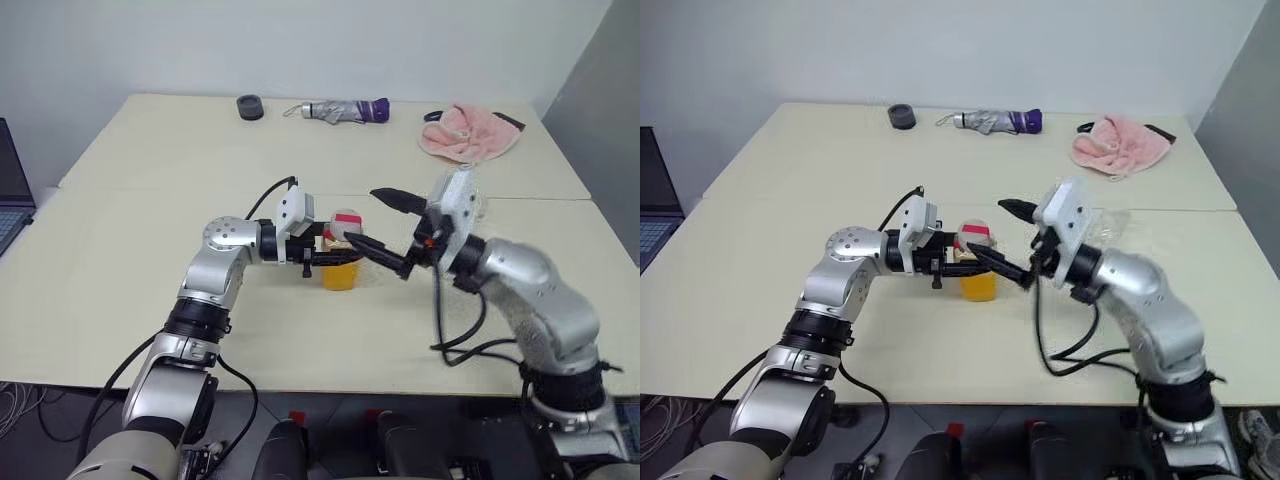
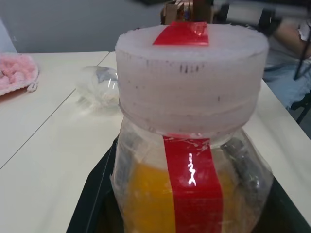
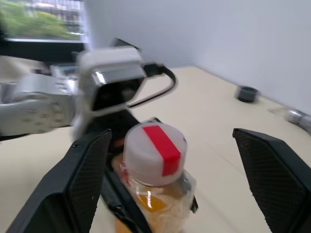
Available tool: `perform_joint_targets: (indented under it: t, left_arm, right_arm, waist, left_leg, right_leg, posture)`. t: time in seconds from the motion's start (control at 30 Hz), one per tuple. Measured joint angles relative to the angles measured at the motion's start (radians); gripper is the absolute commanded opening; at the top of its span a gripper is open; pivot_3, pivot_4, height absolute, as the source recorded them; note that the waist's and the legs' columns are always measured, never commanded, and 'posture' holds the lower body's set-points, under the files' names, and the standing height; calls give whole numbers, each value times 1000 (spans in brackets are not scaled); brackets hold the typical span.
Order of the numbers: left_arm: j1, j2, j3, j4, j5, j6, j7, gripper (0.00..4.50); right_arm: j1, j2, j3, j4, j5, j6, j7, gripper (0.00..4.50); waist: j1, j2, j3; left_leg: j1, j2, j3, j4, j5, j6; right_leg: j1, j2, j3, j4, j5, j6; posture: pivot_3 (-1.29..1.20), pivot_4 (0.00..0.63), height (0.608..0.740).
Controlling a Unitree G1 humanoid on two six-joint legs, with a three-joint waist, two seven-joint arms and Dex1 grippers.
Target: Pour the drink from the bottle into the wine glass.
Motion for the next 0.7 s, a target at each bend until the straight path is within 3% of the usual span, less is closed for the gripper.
perform_joint_targets:
  t: [0.27, 0.47, 0.6, 0.7]
  left_arm:
    - [-14, -16, -1, 45, 7, -9, 8, 1795]
    - [-18, -22, -1, 60, 9, -11, 16, 1795]
    - [-18, -21, -1, 60, 10, -12, 16, 1795]
    - [-18, -20, -1, 60, 13, -12, 18, 1795]
  right_arm:
    - [5, 119, 83, -43, -99, 89, -218, 4314]
    - [4, 184, 105, -43, -141, 120, -298, 4314]
    - [4, 208, 121, -43, -155, 137, -318, 3434]
    - [5, 216, 135, -44, -154, 138, -316, 2259]
  waist:
    - [3, 0, 0]
    - [3, 0, 0]
    - [3, 0, 0]
    - [2, 0, 0]
  left_leg:
    - [-1, 0, 0, 0, 0, 0]
    - [-1, 0, 0, 0, 0, 0]
    - [-1, 0, 0, 0, 0, 0]
    - [-1, 0, 0, 0, 0, 0]
  right_leg:
    - [0, 0, 0, -1, 0, 0]
    - [0, 0, 0, -1, 0, 0]
    - [0, 0, 0, -1, 0, 0]
    - [0, 0, 0, -1, 0, 0]
  posture:
    - [0, 150, 740]
    - [0, 150, 740]
    - [0, 150, 740]
    - [0, 150, 740]
